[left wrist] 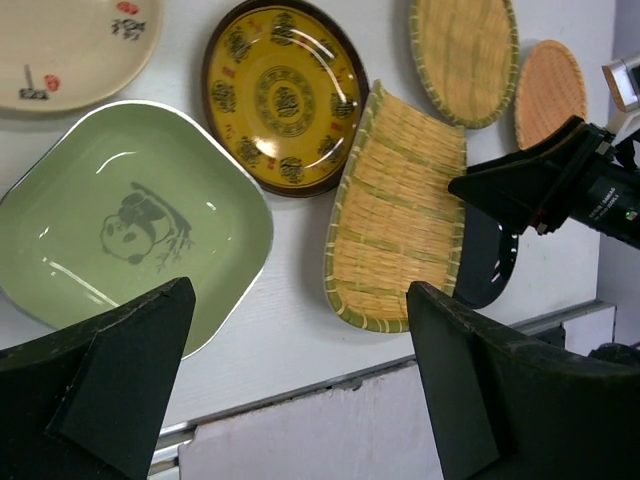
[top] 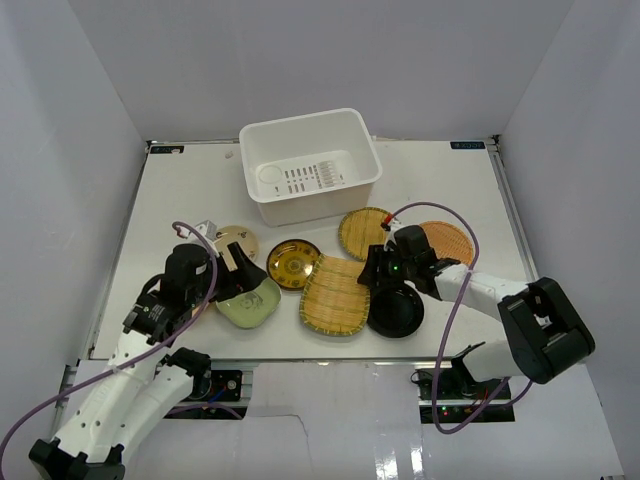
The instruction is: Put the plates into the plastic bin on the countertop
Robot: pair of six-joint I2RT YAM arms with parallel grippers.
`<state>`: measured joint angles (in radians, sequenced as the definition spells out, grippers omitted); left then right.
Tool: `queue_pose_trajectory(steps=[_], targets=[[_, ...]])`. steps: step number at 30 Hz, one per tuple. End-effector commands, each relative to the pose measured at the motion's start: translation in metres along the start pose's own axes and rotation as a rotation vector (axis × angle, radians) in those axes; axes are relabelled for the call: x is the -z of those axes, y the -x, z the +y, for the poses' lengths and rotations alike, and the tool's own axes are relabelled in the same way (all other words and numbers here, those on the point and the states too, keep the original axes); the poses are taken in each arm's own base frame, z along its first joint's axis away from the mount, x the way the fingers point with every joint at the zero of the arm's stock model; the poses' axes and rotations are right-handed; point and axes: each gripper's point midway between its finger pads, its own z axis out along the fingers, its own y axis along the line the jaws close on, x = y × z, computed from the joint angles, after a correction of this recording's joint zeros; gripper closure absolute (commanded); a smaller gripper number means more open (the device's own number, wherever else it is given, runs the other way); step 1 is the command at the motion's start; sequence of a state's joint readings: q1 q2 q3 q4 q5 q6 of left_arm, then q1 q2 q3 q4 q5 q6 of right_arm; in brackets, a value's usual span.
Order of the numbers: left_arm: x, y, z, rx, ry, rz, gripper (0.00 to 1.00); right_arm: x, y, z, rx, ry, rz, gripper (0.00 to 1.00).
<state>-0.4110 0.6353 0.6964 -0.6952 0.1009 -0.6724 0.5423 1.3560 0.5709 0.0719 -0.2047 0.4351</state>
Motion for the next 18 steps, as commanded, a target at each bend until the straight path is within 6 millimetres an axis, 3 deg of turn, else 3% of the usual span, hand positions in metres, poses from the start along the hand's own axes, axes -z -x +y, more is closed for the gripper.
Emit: queue_pose_trajectory(steps=[1, 5, 8, 9, 12, 13, 15, 16, 18], targets=[[0.009, 0.003, 0.026, 0.066, 0.15, -0.048, 0.03, -0.011, 0.01, 0.006, 0.009, 0.035, -0.042, 0.45], [0.013, -0.009, 0.044, 0.166, 0.252, -0.028, 0.04, -0.019, 0.005, 0.003, -0.009, 0.039, -0.035, 0.51], [0.015, -0.023, 0.059, 0.235, 0.344, 0.018, 0.03, -0.021, 0.003, 0.001, -0.022, 0.042, -0.042, 0.72], [0.015, -0.027, 0.062, 0.25, 0.365, 0.029, 0.03, -0.021, 0.003, 0.002, -0.024, 0.045, -0.046, 0.91], [0.013, -0.036, 0.068, 0.28, 0.389, 0.05, 0.03, -0.007, 0.011, 0.009, -0.007, 0.057, -0.084, 0.92], [0.012, -0.036, 0.068, 0.281, 0.383, 0.048, 0.03, 0.005, 0.024, 0.018, 0.011, 0.079, -0.13, 0.92], [0.007, -0.032, 0.06, 0.271, 0.33, 0.035, 0.03, 0.02, 0.032, 0.027, 0.036, 0.093, -0.153, 0.92], [0.005, -0.03, 0.057, 0.268, 0.309, 0.03, 0.03, 0.038, 0.052, 0.042, 0.059, 0.129, -0.223, 0.92], [-0.006, -0.024, 0.04, 0.234, 0.213, 0.031, 0.03, 0.057, 0.069, 0.056, 0.078, 0.158, -0.274, 0.92]])
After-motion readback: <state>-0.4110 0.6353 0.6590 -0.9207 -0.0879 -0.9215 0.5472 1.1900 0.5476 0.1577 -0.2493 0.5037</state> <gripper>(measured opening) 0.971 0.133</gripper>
